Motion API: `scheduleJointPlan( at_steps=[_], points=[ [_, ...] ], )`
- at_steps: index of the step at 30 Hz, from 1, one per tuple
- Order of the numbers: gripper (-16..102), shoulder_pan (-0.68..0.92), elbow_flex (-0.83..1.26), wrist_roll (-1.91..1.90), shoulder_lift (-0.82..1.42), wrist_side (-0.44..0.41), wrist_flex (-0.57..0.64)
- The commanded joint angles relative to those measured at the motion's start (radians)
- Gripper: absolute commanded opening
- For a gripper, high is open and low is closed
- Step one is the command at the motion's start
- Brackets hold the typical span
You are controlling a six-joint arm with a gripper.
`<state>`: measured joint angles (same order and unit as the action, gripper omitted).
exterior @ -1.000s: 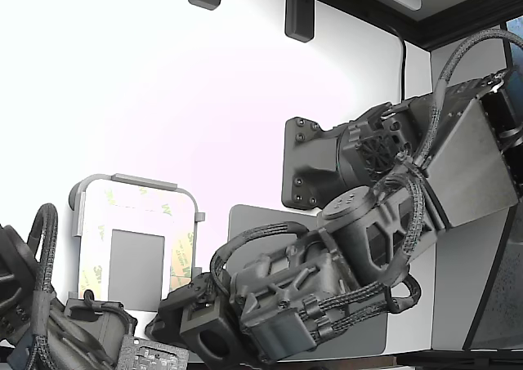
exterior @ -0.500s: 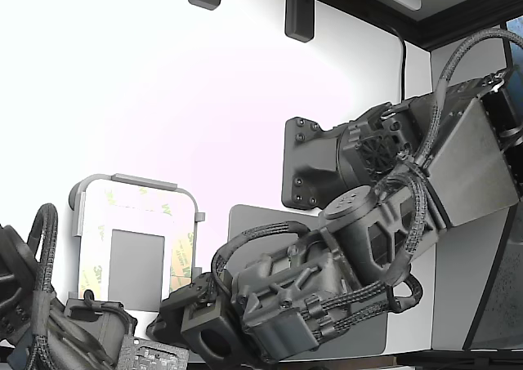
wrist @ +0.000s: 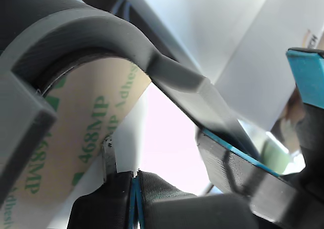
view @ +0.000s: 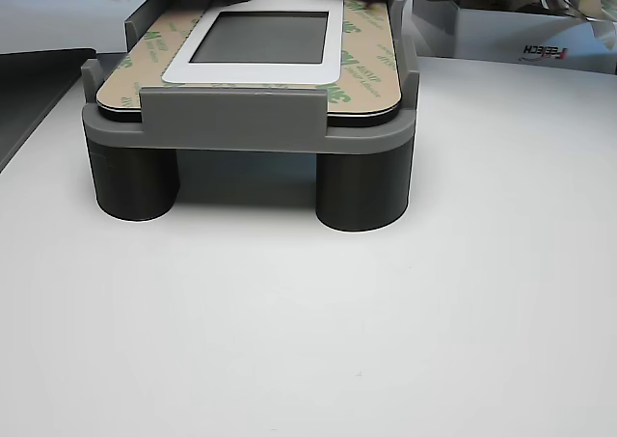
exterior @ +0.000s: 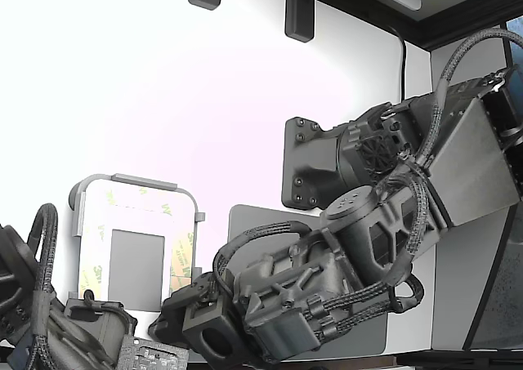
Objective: Peel off protective film from adhesive tape.
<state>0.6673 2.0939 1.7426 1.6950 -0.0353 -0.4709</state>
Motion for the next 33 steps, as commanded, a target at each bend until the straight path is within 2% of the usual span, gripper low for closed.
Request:
scheduleJointPlan(
  at_steps=[1,13,33],
  points=[
    [-11,-0.006,-0.017,-0.002,0.029,-0.002,0.006],
    [-11,-0.008,-0.061,0.015,0.005,0.002,-0.015],
    [-11,-0.012,-0.020,0.003,0.017,0.006,0.012]
  ],
)
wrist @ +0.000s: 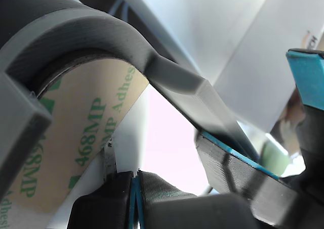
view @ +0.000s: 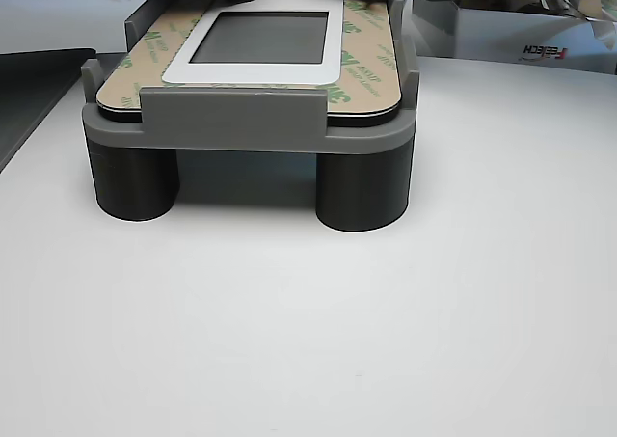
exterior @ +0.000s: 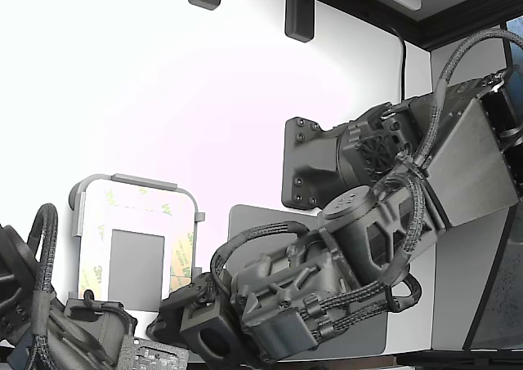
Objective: Peel off protective film from adhesive tape.
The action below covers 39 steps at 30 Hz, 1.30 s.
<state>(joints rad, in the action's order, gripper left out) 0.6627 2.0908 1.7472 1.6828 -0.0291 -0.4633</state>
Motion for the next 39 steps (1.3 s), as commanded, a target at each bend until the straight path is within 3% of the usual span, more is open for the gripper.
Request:
scheduleJointPlan(
  at_steps=[1,39],
  points=[
    [-11,-0.008,-0.017,-0.002,0.029,0.000,0.005],
    [-11,0.018,-0.008,-0.029,0.044,-0.012,0.005]
  ],
)
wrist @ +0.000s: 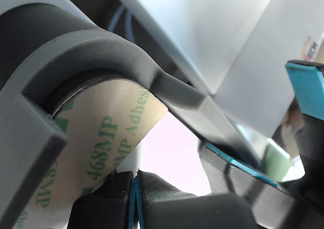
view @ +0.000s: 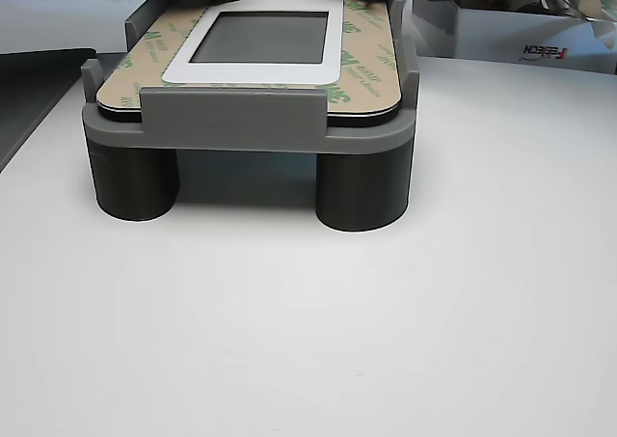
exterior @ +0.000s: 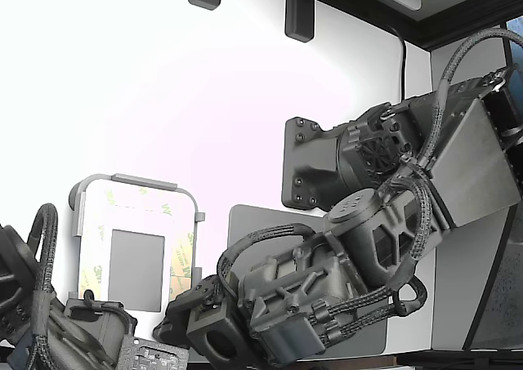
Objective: Peel off protective film from adhesive tape.
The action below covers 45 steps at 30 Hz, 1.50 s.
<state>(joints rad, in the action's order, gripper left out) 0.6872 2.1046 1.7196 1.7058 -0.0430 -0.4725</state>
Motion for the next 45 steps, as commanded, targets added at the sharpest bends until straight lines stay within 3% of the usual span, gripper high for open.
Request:
scheduleJointPlan(
  at_steps=[1,45],
  points=[
    [-11,-0.006,-0.021,0.000,0.021,0.002,0.015],
    [-11,-0.002,0.037,0.015,0.078,0.000,0.014]
  ],
)
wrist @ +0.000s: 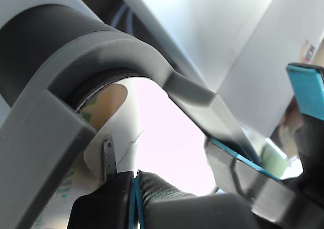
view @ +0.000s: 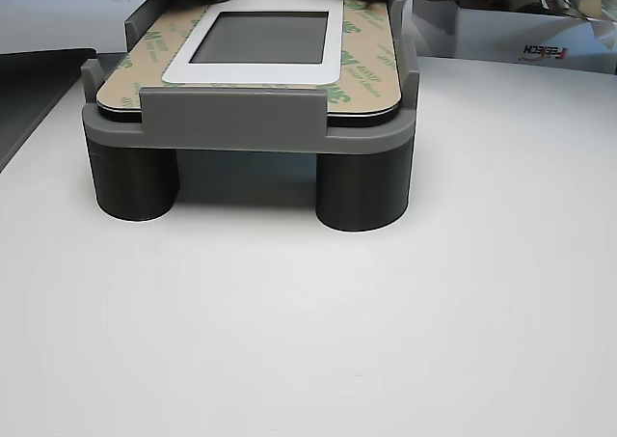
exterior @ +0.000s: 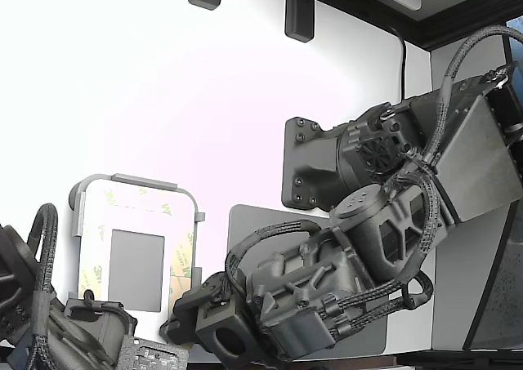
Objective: Peel off protective film from adhesive tape.
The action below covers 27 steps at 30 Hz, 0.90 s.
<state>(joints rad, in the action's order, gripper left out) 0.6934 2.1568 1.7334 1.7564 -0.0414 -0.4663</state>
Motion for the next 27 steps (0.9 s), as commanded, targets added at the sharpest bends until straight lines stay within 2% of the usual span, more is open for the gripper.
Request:
scheduleJointPlan(
  at_steps=[1,27],
  points=[
    [-11,-0.008,-0.015,0.003,0.028,-0.002,0.009],
    [-11,-0.041,0.037,0.048,0.032,0.020,0.064]
  ],
)
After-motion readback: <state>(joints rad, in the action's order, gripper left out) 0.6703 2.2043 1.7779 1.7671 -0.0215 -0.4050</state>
